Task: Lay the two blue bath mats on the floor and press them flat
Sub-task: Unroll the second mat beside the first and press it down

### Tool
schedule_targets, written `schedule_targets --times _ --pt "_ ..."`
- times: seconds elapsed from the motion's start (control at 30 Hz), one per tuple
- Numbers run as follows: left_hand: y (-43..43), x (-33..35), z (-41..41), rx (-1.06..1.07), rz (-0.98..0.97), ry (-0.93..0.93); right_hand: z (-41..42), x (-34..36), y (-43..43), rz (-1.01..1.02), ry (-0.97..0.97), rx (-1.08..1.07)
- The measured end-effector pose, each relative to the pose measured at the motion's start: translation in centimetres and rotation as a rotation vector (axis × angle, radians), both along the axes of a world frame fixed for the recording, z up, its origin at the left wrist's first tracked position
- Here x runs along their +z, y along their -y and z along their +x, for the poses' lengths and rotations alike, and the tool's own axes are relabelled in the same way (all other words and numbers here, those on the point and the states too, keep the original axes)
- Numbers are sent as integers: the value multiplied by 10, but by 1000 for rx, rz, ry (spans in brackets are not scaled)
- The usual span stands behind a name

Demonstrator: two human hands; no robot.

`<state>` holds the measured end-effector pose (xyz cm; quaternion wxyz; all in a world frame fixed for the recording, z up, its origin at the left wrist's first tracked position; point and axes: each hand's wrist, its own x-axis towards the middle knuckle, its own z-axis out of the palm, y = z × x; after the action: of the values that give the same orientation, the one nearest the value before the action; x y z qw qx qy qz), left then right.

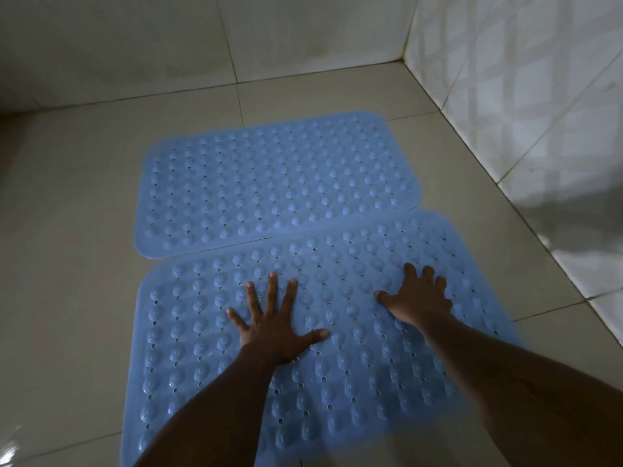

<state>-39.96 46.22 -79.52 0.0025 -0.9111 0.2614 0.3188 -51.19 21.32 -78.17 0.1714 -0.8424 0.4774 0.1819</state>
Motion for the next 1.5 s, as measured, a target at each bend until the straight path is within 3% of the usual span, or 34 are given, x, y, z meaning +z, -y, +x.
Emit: schedule_targets --times 0.37,1.27,1.5 --pt "-3 4 -11 1 12 50 -1 -1 1 -128 66 84" --pt "-8 -7 -19 25 -19 102 4 -14 -3 -116 82 95" --pt "39 11 1 -50 -180 232 15 -4 20 -246 204 140"
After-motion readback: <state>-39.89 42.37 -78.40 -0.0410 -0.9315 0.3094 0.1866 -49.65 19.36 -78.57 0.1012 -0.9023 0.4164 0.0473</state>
